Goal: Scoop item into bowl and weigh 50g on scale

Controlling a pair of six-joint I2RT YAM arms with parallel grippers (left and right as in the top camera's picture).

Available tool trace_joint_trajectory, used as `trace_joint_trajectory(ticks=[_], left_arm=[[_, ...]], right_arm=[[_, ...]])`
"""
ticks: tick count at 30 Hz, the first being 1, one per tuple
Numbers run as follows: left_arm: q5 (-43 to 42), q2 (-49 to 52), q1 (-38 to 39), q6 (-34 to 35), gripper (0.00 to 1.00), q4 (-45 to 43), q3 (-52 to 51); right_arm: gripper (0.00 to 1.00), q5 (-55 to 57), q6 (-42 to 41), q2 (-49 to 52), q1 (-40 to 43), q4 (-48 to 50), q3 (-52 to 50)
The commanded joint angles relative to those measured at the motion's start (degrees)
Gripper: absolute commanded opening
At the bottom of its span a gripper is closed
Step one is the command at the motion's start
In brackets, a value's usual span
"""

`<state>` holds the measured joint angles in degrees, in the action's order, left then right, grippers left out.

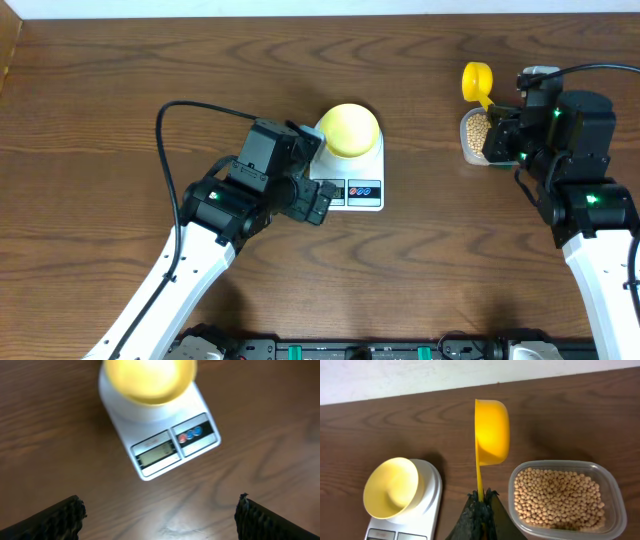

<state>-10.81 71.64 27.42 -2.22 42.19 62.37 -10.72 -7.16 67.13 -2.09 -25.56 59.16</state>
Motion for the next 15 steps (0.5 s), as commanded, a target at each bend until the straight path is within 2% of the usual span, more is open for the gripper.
trace_joint_trajectory(ticks=[1,15], left_arm=[[-5.1,0.6,-0.2,-3.4,0.98,-1.3,0.2],[-4.7,0.6,-0.2,-3.3,0.98,-7.5,0.2]], right_arm=[[0.02,-0.2,-2.5,0.3,0.3,0.2,1.0],[0.01,-0.4,-3.7,0.3,0.2,-4.2,1.0]])
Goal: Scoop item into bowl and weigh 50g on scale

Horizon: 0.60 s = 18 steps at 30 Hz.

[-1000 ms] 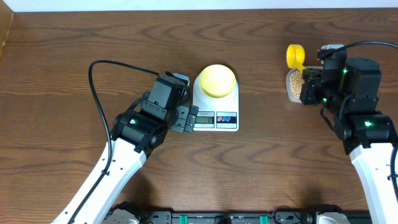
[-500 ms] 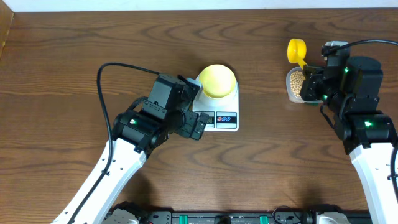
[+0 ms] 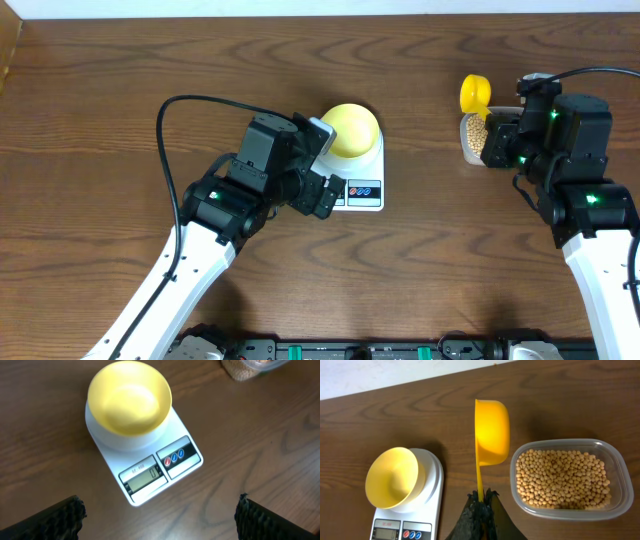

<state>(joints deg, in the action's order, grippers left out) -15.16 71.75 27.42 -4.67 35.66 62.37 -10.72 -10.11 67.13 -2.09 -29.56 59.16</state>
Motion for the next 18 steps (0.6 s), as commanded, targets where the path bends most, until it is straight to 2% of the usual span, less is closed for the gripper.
trace_joint_trajectory(ticks=[1,18], left_arm=[[0.1,0.5,-0.2,-0.9,0.98,-1.1,0.2],[4.0,4.1,-0.2,-0.7,0.98,-1.3,0.2]], right_arm=[[0.01,-0.4,-0.8,0.3,0.2,-0.2,1.0],[0.01,-1.9,-0.8,0.3,0.2,0.2,1.0]])
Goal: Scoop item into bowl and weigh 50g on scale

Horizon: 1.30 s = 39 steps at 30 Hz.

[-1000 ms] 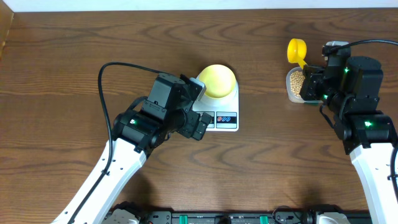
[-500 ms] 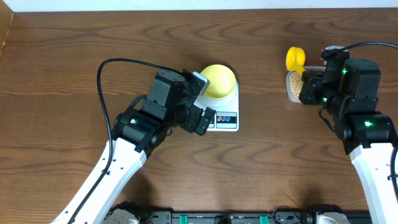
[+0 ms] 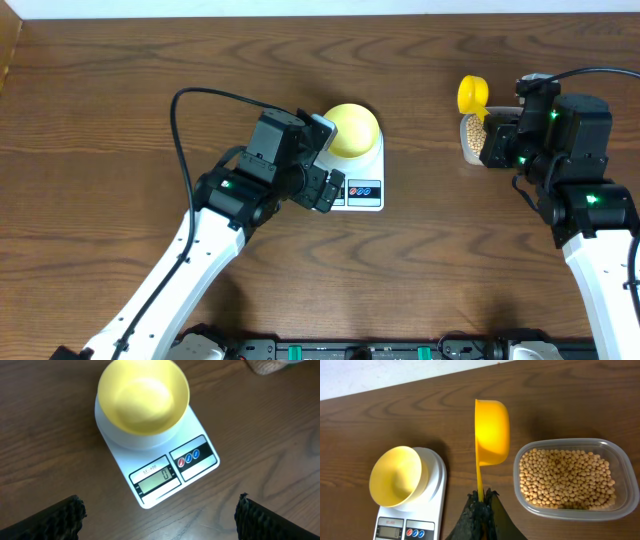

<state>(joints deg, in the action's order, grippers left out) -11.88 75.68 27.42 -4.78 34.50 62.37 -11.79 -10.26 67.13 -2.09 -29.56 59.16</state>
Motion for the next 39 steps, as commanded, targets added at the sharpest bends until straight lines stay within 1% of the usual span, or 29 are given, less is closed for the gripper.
trace_joint_trajectory(ticks=[1,5,21,29,39], left_arm=[[0.8,0.1,-0.2,-0.6,0.98,-0.6,0.2],[1.0,0.1,-0.2,-0.6,0.98,-1.9,0.2],[1.0,0.2,-0.2,-0.6,0.98,-1.8,0.2],[1.0,0.2,-0.2,-0.6,0.98,-1.8,0.2],[1.0,0.2,-0.2,-0.6,0.98,-1.8,0.2]], right_arm=[[0.01,-0.7,-0.6,0.3,0.2,0.3,1.0],[0.01,-0.8,-0.6,0.3,0.2,0.4,1.0],[0.01,-0.8,-0.6,0.3,0.2,0.2,1.0],[0.01,-0.2,-0.4,0.3,0.2,2.3,1.0],[0.01,-8.9,-1.3,0.2,0.1,-3.5,1.0]])
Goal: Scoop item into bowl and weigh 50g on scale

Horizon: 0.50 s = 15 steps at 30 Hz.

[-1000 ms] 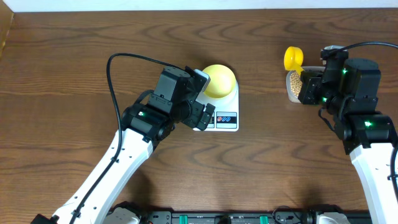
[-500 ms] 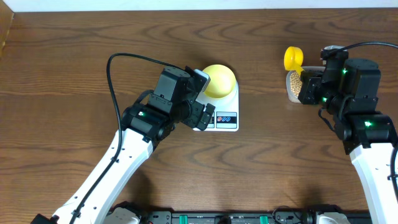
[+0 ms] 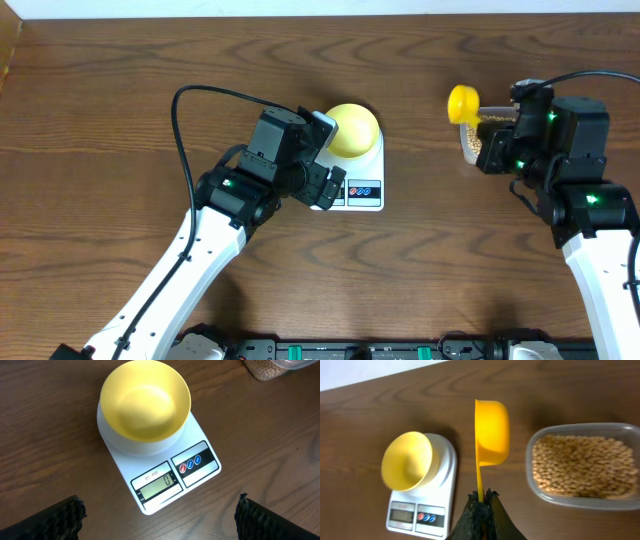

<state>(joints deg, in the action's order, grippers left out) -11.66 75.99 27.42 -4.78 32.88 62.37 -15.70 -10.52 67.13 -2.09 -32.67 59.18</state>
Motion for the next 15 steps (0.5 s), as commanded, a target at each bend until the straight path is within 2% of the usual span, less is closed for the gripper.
trace_joint_trajectory(ticks=[1,15], left_arm=[[0.8,-0.2,-0.2,-0.6,0.98,-0.2,0.2],[0.7,-0.2,-0.2,-0.6,0.98,-0.2,0.2]], right_arm=[[0.01,-5.7,-1.0,0.2,0.1,-0.3,1.0],[0.01,-2.4,-1.0,0.2,0.2,0.6,1.0]])
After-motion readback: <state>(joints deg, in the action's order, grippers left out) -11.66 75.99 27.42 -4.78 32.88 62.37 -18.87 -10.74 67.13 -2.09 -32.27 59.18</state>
